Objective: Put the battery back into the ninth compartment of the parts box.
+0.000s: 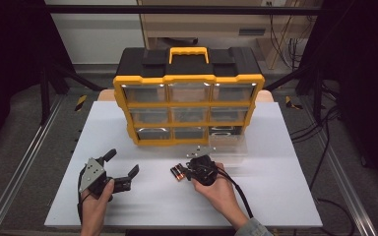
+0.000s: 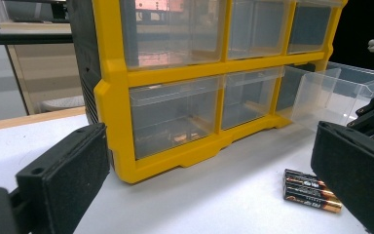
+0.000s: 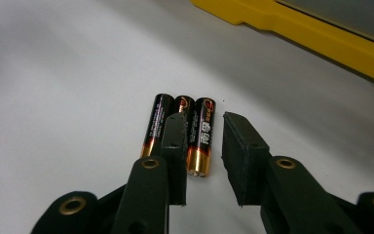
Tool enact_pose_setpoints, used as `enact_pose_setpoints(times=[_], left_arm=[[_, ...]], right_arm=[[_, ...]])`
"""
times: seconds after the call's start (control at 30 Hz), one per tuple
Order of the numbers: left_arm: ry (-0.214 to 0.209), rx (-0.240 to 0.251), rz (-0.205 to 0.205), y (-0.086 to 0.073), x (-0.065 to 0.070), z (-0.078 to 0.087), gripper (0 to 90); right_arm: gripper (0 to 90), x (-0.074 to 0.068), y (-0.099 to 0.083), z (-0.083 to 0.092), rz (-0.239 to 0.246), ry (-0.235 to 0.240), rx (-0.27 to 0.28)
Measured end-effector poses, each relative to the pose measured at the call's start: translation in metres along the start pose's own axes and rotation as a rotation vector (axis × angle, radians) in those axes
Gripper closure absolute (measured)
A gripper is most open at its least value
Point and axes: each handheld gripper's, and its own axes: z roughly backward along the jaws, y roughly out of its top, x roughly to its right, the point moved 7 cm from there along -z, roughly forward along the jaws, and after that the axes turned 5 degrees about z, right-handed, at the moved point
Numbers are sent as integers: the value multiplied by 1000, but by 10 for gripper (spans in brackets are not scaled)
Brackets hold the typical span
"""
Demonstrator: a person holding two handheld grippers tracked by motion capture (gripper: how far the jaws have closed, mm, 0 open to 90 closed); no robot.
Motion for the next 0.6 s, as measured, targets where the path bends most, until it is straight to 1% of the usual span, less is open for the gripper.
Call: enact_pose_setpoints(times=[0.03,0.1,0.3,0.4,0.47,0.5,0.53,0.6], left_arm=[[0,0,0,0,0,0,7],[0,2,3,0,0,0,7],[-4,0,2,0,1,-1,7],[-8,-2,1,0,2,-1,7],[-8,-2,1,0,2,-1,7],[-7,-1,3,0,2,-1,7],[-7,-1,3,0,2,-1,7],[-7,-1,3,0,1,-1,7]], right_arm=[[717,1,0,-1,6,-1,-2],[723,0,-1,-3,-2,3,-9],[737,-2,-4,-7,0,10,-28],[755,-1,-5,-11,0,2,-38],[759,-1,-7,-12,-13,-2,-54],[760,0,-6,-13,2,-6,-44],[759,1,-7,-14,10,-11,-49],[758,1,-8,-15,-7,-19,-60]])
